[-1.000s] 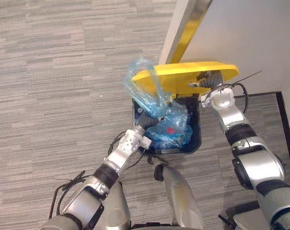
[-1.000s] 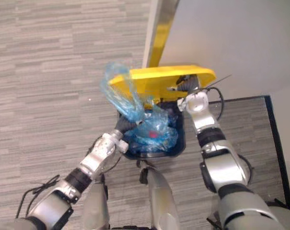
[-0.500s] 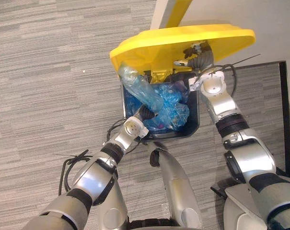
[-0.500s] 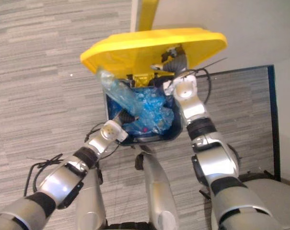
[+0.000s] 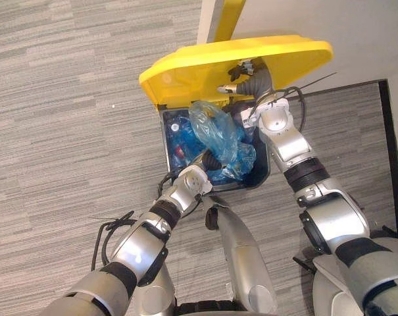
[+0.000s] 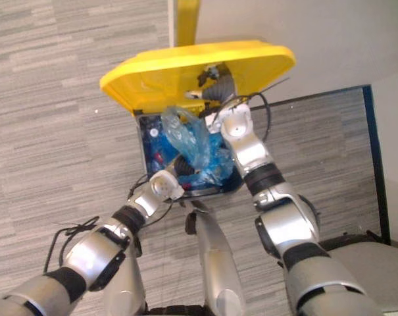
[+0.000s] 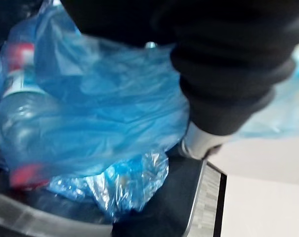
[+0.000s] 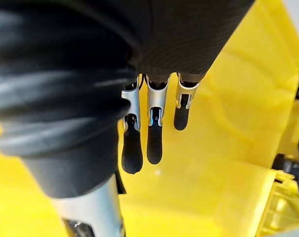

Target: Gather rubbish on tea table into small bin, then transfer packed bag to large trash can.

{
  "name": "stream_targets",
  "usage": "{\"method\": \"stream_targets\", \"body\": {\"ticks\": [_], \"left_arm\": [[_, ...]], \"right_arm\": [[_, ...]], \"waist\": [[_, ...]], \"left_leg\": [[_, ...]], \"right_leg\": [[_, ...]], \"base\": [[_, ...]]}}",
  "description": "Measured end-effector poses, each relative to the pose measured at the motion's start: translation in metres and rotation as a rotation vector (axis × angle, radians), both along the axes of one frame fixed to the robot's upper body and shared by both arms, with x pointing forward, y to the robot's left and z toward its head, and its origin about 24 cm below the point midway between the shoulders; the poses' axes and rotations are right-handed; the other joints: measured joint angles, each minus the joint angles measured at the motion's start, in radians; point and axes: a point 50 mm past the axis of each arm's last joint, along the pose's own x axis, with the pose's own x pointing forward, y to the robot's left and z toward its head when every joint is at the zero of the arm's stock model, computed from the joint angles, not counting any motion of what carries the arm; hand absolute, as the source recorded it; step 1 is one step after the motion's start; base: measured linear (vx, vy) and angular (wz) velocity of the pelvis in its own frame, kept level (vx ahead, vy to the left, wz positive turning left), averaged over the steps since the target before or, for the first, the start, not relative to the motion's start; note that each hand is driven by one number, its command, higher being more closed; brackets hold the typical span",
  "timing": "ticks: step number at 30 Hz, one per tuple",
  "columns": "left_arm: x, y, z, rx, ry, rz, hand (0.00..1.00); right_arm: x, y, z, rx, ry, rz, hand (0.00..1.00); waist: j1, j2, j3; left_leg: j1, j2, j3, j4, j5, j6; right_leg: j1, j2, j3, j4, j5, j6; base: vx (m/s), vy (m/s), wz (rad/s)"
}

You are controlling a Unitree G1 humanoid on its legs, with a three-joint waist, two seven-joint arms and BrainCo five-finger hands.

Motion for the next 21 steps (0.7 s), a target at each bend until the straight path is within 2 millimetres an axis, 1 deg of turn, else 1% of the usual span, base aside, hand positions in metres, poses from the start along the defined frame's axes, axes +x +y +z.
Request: {"method": "stream_targets", "body": {"ticks": [2, 3, 4, 5, 7, 8, 9, 10, 11, 12, 13, 14, 15, 16, 17, 18, 19, 20, 21], "left_arm": [[0.000, 0.015, -0.003, 0.018, -0.012, 0.026, 0.00], [0.000, 0.019, -0.004, 0.019, -0.014, 0.032, 0.00], [-0.002, 0.030, -0.007, 0.022, -0.019, 0.052, 0.00], [-0.003, 0.034, -0.008, 0.019, -0.022, 0.061, 0.00], [-0.007, 0.054, -0.011, -0.004, -0.036, 0.109, 0.00], [-0.014, 0.069, -0.016, -0.039, -0.037, 0.147, 0.00], [-0.023, 0.080, -0.025, -0.077, -0.023, 0.183, 0.00], [-0.028, 0.088, -0.030, -0.095, -0.011, 0.207, 0.00], [-0.040, 0.103, -0.042, -0.131, 0.017, 0.260, 0.00], [-0.051, 0.115, -0.054, -0.148, 0.048, 0.303, 0.00], [-0.064, 0.129, -0.070, -0.167, 0.101, 0.361, 0.00], [-0.143, 0.179, -0.147, -0.229, 0.403, 0.650, 0.00], [-0.150, 0.184, -0.152, -0.231, 0.426, 0.677, 0.00], [-0.154, 0.187, -0.153, -0.237, 0.434, 0.694, 0.00], [-0.155, 0.188, -0.154, -0.237, 0.435, 0.696, 0.00], [-0.164, 0.189, -0.162, -0.232, 0.473, 0.712, 0.00], [-0.167, 0.189, -0.165, -0.234, 0.487, 0.722, 0.00], [-0.183, 0.189, -0.180, -0.256, 0.566, 0.781, 0.00], [-0.207, 0.185, -0.199, -0.276, 0.691, 0.844, 0.00]], "right_arm": [[0.000, -0.003, -0.010, -0.003, 0.021, -0.002, 0.00], [-0.001, -0.004, -0.013, -0.009, 0.025, -0.005, 0.00], [-0.001, -0.010, -0.022, -0.035, 0.042, -0.021, 0.00], [-0.001, -0.012, -0.025, -0.046, 0.047, -0.026, 0.00], [-0.002, -0.025, -0.038, -0.062, 0.080, -0.051, 0.00], [-0.004, -0.036, -0.049, -0.082, 0.104, -0.085, 0.00], [-0.006, -0.046, -0.060, -0.082, 0.132, -0.110, 0.00], [-0.007, -0.051, -0.067, -0.079, 0.149, -0.123, 0.00], [-0.011, -0.061, -0.082, -0.103, 0.186, -0.148, 0.00], [-0.015, -0.067, -0.092, -0.111, 0.213, -0.165, 0.00], [-0.020, -0.074, -0.108, -0.108, 0.256, -0.179, 0.00], [-0.049, -0.093, -0.173, -0.159, 0.446, -0.207, 0.00], [-0.050, -0.093, -0.174, -0.175, 0.449, -0.207, 0.00], [-0.050, -0.094, -0.175, -0.175, 0.452, -0.209, 0.00], [-0.050, -0.094, -0.175, -0.176, 0.453, -0.208, 0.00], [-0.055, -0.093, -0.183, -0.166, 0.478, -0.206, 0.00], [-0.056, -0.092, -0.187, -0.155, 0.487, -0.205, 0.00], [-0.066, -0.086, -0.204, -0.095, 0.536, -0.202, 0.00], [-0.082, -0.078, -0.229, -0.042, 0.607, -0.197, 0.00]], "waist": [[0.004, -0.001, -0.001], [0.004, -0.001, -0.001], [0.008, 0.000, -0.001], [0.010, 0.000, -0.001], [0.017, 0.000, -0.001], [0.022, 0.001, -0.001], [0.028, 0.003, -0.004], [0.030, 0.004, -0.006], [0.034, 0.006, -0.023], [0.039, 0.006, -0.036], [0.044, 0.007, -0.063], [0.076, 0.045, -0.128], [0.076, 0.046, -0.132], [0.077, 0.046, -0.132], [0.077, 0.046, -0.132], [0.080, 0.045, -0.136], [0.082, 0.045, -0.136], [0.083, 0.046, -0.137], [0.083, 0.045, -0.138]], "left_leg": [[0.029, -0.004, -0.004, -0.032, 0.014, -0.001], [0.035, -0.006, -0.006, -0.038, 0.020, 0.003], [0.051, -0.011, -0.015, -0.053, 0.026, 0.011], [0.057, -0.011, -0.016, -0.059, 0.027, 0.012], [0.077, -0.019, -0.023, -0.076, 0.036, 0.024], [0.099, -0.029, -0.031, -0.089, 0.042, 0.035], [0.122, -0.033, -0.032, -0.100, 0.045, 0.036], [0.132, -0.035, -0.033, -0.104, 0.046, 0.037], [0.145, -0.042, -0.037, -0.113, 0.047, 0.038], [0.153, -0.047, -0.037, -0.116, 0.046, 0.039], [0.154, -0.053, -0.037, -0.120, 0.045, 0.043], [0.256, -0.086, -0.034, -0.146, 0.039, 0.061], [0.257, -0.093, -0.033, -0.146, 0.039, 0.064], [0.257, -0.101, -0.033, -0.146, 0.039, 0.067], [0.257, -0.102, -0.034, -0.146, 0.039, 0.067], [0.267, -0.106, -0.035, -0.144, 0.040, 0.068], [0.276, -0.106, -0.035, -0.145, 0.040, 0.068], [0.321, -0.109, -0.033, -0.139, 0.034, 0.079], [0.386, -0.121, -0.023, -0.145, 0.027, 0.103]], "right_leg": [[0.027, -0.001, -0.005, -0.015, 0.001, 0.000], [0.033, -0.002, -0.007, -0.016, 0.001, 0.000], [0.050, -0.004, -0.013, -0.023, 0.000, -0.001], [0.056, -0.005, -0.017, -0.027, 0.001, -0.001], [0.079, -0.015, -0.028, -0.031, -0.001, -0.002], [0.100, -0.022, -0.030, -0.030, -0.005, -0.004], [0.119, -0.027, -0.031, -0.029, -0.008, 0.000], [0.129, -0.029, -0.031, -0.027, -0.010, 0.000], [0.141, -0.036, -0.033, -0.026, -0.014, -0.003], [0.147, -0.041, -0.032, -0.024, -0.016, -0.005], [0.147, -0.048, -0.031, -0.022, -0.016, -0.005], [0.215, -0.081, -0.019, 0.025, -0.044, 0.015], [0.215, -0.088, -0.015, 0.027, -0.044, 0.016], [0.215, -0.095, -0.013, 0.027, -0.051, 0.027], [0.215, -0.096, -0.013, 0.027, -0.051, 0.027], [0.221, -0.097, -0.006, 0.026, -0.049, 0.031], [0.228, -0.095, -0.003, 0.025, -0.049, 0.031], [0.262, -0.092, 0.007, 0.030, -0.046, 0.028], [0.304, -0.096, 0.022, 0.056, -0.059, 0.038]], "base": [[0.03, -0.029, 0.11], [0.04, -0.029, 0.15], [0.03, -0.025, 0.14], [0.03, -0.029, 0.18], [0.02, -0.019, 0.20], [0.03, -0.003, 0.22], [0.02, 0.007, 0.21], [0.02, 0.020, 0.17], [0.01, 0.028, 0.14], [0.02, 0.034, 0.12], [0.11, 0.151, 0.13], [0.10, 0.151, 0.12], [0.08, 0.142, 0.12], [-0.03, 0.010, 0.04], [-0.03, -0.011, 0.01], [-0.02, -0.014, -0.07], [0.02, 0.001, -0.23], [0.06, 0.038, -0.37], [0.06, 0.056, -0.41]]}}
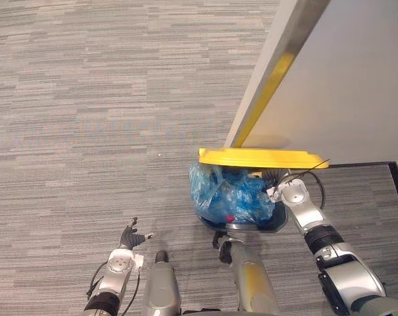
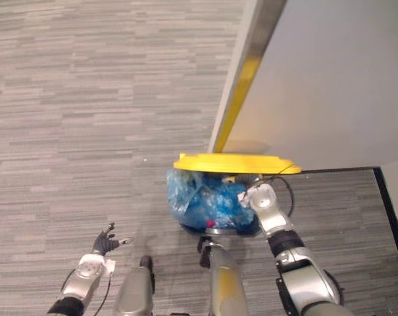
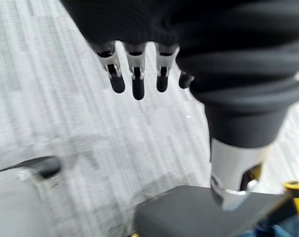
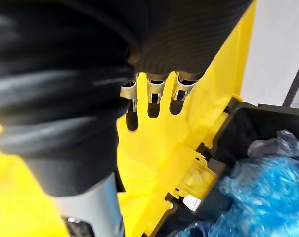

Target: Gather rubbish on tea table into small bin, then transfer packed bag to large trash can.

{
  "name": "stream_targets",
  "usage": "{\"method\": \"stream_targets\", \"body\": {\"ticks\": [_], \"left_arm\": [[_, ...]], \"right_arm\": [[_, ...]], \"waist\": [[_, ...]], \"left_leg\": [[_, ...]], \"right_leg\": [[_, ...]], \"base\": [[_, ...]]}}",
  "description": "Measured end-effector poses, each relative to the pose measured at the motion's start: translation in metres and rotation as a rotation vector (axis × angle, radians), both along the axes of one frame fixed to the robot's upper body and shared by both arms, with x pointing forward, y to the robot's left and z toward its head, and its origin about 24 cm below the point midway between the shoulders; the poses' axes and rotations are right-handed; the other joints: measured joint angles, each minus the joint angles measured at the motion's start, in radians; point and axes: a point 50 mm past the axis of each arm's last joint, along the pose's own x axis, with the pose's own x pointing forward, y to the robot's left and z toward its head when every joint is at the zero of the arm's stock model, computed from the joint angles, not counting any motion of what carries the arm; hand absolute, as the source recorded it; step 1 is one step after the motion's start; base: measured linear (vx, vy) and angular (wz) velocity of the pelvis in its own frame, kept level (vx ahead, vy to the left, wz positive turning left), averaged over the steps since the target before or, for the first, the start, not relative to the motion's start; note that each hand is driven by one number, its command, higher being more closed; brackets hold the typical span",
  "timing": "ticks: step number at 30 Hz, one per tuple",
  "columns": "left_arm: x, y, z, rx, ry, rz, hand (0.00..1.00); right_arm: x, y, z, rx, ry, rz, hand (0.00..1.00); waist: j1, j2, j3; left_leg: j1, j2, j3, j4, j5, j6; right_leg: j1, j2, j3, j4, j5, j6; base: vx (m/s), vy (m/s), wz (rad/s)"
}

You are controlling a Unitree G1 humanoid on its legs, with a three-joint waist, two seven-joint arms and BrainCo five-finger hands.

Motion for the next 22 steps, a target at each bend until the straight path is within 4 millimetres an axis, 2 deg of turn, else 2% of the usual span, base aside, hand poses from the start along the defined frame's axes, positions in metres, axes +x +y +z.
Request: {"method": "stream_targets", "body": {"ticks": [1, 2, 3, 4, 5, 6, 7, 8, 9, 10, 11, 12, 13, 14, 15, 17, 22], "left_arm": [[-0.012, -0.005, -0.008, -0.031, 0.049, 0.023, 0.00], [-0.016, -0.003, -0.009, -0.034, 0.061, 0.031, 0.00], [-0.019, -0.002, -0.010, -0.041, 0.071, 0.027, 0.00], [-0.022, -0.003, -0.011, -0.046, 0.078, 0.033, 0.00], [-0.025, -0.006, -0.013, -0.055, 0.083, 0.041, 0.00], [-0.030, -0.006, -0.014, -0.058, 0.088, 0.048, 0.00], [-0.032, -0.005, -0.014, -0.055, 0.098, 0.050, 0.00], [-0.037, -0.002, -0.016, -0.057, 0.112, 0.068, 0.00], [-0.040, -0.001, -0.016, -0.058, 0.117, 0.078, 0.00], [-0.044, 0.002, -0.017, -0.063, 0.122, 0.106, 0.00], [-0.043, 0.001, -0.017, -0.074, 0.116, 0.128, 0.00], [-0.043, -0.005, -0.018, -0.098, 0.112, 0.150, 0.00], [-0.043, -0.007, -0.019, -0.105, 0.113, 0.153, 0.00], [-0.044, -0.012, -0.020, -0.123, 0.115, 0.158, 0.00], [-0.044, -0.021, -0.022, -0.151, 0.119, 0.155, 0.00], [-0.046, -0.033, -0.026, -0.187, 0.136, 0.150, 0.00], [-0.053, -0.028, -0.027, -0.191, 0.149, 0.166, 0.00]], "right_arm": [[-0.014, 0.002, -0.019, 0.009, 0.062, -0.004, 0.00], [-0.024, 0.002, -0.031, 0.008, 0.103, -0.008, 0.00], [-0.047, -0.001, -0.056, 0.014, 0.202, -0.024, 0.00], [-0.066, -0.002, -0.076, 0.020, 0.289, -0.038, 0.00], [-0.073, -0.002, -0.083, 0.020, 0.321, -0.040, 0.00], [-0.088, -0.002, -0.096, 0.026, 0.383, -0.054, 0.00], [-0.114, -0.004, -0.116, 0.042, 0.481, -0.097, 0.00], [-0.137, -0.005, -0.129, 0.104, 0.548, -0.181, 0.00], [-0.141, -0.006, -0.132, 0.111, 0.559, -0.197, 0.00], [-0.158, -0.006, -0.141, 0.126, 0.617, -0.230, 0.00], [-0.164, -0.006, -0.145, 0.142, 0.642, -0.258, 0.00], [-0.169, -0.009, -0.148, 0.155, 0.660, -0.295, 0.00], [-0.171, -0.013, -0.149, 0.150, 0.667, -0.311, 0.00], [-0.177, -0.015, -0.152, 0.153, 0.695, -0.336, 0.00], [-0.182, -0.019, -0.155, 0.170, 0.713, -0.374, 0.00], [-0.186, -0.023, -0.156, 0.174, 0.734, -0.404, 0.00], [-0.196, -0.026, -0.160, 0.184, 0.772, -0.448, 0.00]], "waist": [[-0.007, 0.000, -0.004], [-0.012, -0.002, -0.013], [-0.027, -0.008, -0.024], [-0.027, -0.008, -0.037], [-0.023, 0.001, -0.046], [-0.027, 0.010, -0.054], [-0.047, -0.003, -0.064], [-0.047, -0.011, -0.092], [-0.047, -0.017, -0.102], [-0.047, -0.034, -0.128], [-0.038, -0.039, -0.139], [-0.021, -0.013, -0.161], [-0.020, -0.010, -0.170], [-0.017, -0.001, -0.195], [-0.023, 0.015, -0.211], [-0.028, 0.019, -0.228], [-0.030, 0.005, -0.251]], "left_leg": [[0.028, -0.008, 0.013, 0.003, -0.001, 0.001], [0.030, -0.016, 0.015, 0.012, -0.003, 0.000], [0.017, -0.036, 0.024, 0.054, -0.016, 0.020], [0.011, -0.030, 0.040, 0.057, -0.039, 0.028], [0.003, -0.014, 0.056, 0.054, -0.036, 0.028], [-0.013, -0.008, 0.068, 0.055, -0.024, 0.022], [-0.003, -0.010, 0.060, 0.026, 0.004, 0.021], [0.006, -0.013, 0.063, -0.005, 0.026, 0.013], [0.004, -0.012, 0.064, -0.006, 0.029, 0.010], [-0.008, -0.015, 0.068, 0.003, 0.030, 0.003], [-0.014, -0.014, 0.074, -0.003, 0.033, -0.003], [-0.014, 0.004, 0.092, -0.041, 0.054, -0.005], [-0.014, 0.006, 0.100, -0.059, 0.064, -0.005], [-0.009, 0.007, 0.122, -0.111, 0.098, -0.007], [-0.006, 0.006, 0.121, -0.156, 0.127, -0.008], [0.019, 0.004, 0.121, -0.217, 0.164, -0.006], [0.047, -0.006, 0.120, -0.284, 0.199, 0.004]], "right_leg": [[0.017, -0.008, 0.013, 0.017, -0.008, 0.011], [0.018, -0.017, 0.017, 0.027, -0.009, 0.014], [0.015, -0.033, 0.030, 0.038, 0.000, 0.026], [0.014, -0.028, 0.045, -0.008, 0.024, 0.081], [0.003, -0.027, 0.047, 0.007, 0.024, 0.058], [-0.044, -0.031, 0.053, 0.155, -0.022, -0.003], [-0.050, -0.043, 0.077, 0.368, -0.075, -0.039], [-0.023, -0.054, 0.098, 0.473, -0.112, -0.029], [-0.002, -0.058, 0.104, 0.485, -0.118, -0.026], [0.078, -0.078, 0.119, 0.443, -0.143, 0.005], [0.112, -0.059, 0.099, 0.360, -0.174, 0.020], [0.141, -0.022, 0.094, 0.245, -0.175, 0.016], [0.148, -0.015, 0.093, 0.206, -0.176, 0.015], [0.173, 0.002, 0.088, 0.094, -0.172, -0.053], [0.178, 0.014, 0.088, 0.039, -0.145, -0.070], [0.201, 0.027, 0.089, -0.024, -0.116, -0.058], [0.248, 0.031, 0.083, -0.126, -0.061, -0.045]], "base": [[0.03, 0.066, -0.25], [-0.07, 0.110, -0.07], [-0.17, 0.143, -0.19], [-0.22, 0.123, -0.32], [-0.20, 0.062, -0.43], [-0.17, 0.035, -0.11], [-0.13, 0.031, 0.02], [-0.07, 0.007, 0.10], [-0.02, -0.053, -0.05], [-0.02, -0.110, -0.16], [-0.07, -0.119, -0.39], [-0.06, -0.096, -0.45], [-0.07, -0.068, -0.57], [-0.07, -0.068, -0.37], [-0.08, -0.048, -0.30], [-0.06, 0.008, -0.04], [-0.02, 0.042, 0.04]]}}
